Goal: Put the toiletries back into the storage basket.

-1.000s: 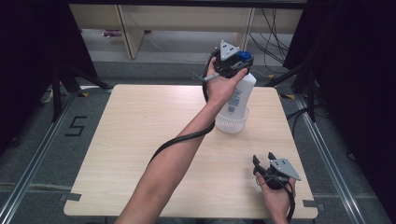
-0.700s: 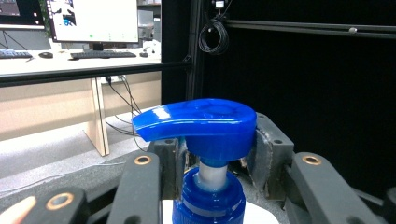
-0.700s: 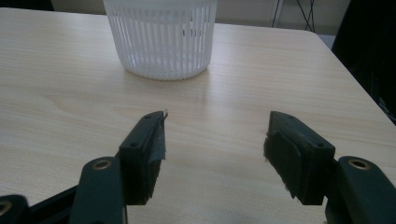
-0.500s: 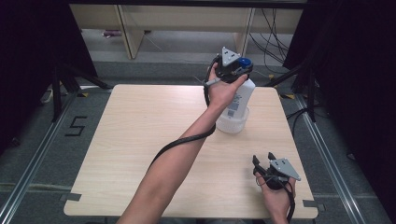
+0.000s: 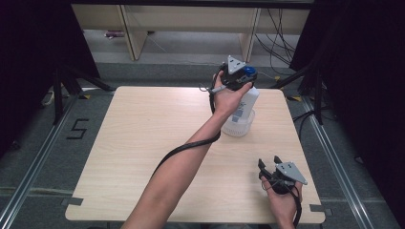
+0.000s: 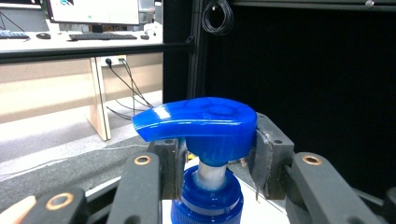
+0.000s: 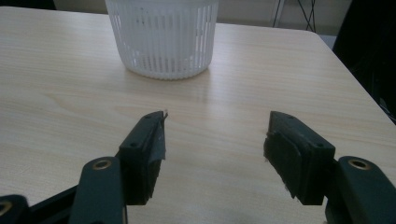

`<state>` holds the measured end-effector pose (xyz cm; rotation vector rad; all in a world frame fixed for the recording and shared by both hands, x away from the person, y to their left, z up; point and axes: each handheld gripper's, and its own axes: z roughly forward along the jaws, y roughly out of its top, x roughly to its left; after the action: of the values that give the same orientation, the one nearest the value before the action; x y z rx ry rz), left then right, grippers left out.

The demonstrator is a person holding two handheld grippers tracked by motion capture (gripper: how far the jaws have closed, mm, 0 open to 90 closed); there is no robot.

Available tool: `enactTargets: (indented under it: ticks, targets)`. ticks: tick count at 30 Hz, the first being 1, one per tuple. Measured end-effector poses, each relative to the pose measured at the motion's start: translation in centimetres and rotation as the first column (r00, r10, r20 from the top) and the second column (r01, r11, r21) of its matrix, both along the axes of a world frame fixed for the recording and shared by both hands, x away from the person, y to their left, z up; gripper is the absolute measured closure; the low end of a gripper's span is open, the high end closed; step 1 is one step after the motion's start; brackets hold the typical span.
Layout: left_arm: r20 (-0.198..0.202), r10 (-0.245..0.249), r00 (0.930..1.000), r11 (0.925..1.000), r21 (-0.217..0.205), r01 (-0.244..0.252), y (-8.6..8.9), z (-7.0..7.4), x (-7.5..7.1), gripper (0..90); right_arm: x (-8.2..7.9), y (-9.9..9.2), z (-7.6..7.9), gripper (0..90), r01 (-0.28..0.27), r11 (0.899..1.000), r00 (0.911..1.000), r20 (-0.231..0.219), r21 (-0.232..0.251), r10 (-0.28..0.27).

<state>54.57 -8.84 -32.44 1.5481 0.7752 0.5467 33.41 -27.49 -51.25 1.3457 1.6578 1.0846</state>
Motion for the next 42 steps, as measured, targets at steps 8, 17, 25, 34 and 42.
enactTargets:
  ticks: [8, 17, 25, 34, 42]
  targets:
    - [-0.005, -0.009, 1.0000, 1.0000, -0.004, 0.009, -0.2, -1.0, 0.2, 59.6, 0.0, 0.1, 0.0, 38.4, -0.001, 1.000, 0.9999, 0.011, 0.015, 0.000]
    - [-0.002, -0.012, 0.9999, 0.9999, 0.006, 0.012, -0.4, -1.5, 0.4, 59.5, 0.0, 0.0, 0.0, 38.4, -0.008, 1.000, 1.0000, 0.004, 0.010, 0.008]
    - [0.003, 0.002, 1.0000, 0.9999, -0.012, -0.002, 0.4, -1.9, 0.4, 59.3, -0.1, 0.4, -0.1, 38.4, 0.009, 0.999, 1.0000, 0.000, 0.032, -0.009]
    - [0.011, -0.001, 0.9999, 1.0000, -0.005, 0.001, 1.1, -2.1, 0.1, 58.6, 0.0, 0.4, -0.1, 38.4, 0.011, 1.000, 0.9999, 0.005, 0.018, -0.011]
    - [-0.010, 0.016, 0.9998, 0.9991, 0.039, -0.016, 0.5, -2.7, 0.0, 42.1, 0.0, 0.4, -0.1, 38.3, 0.008, 1.000, 1.0000, 0.003, 0.017, -0.008]
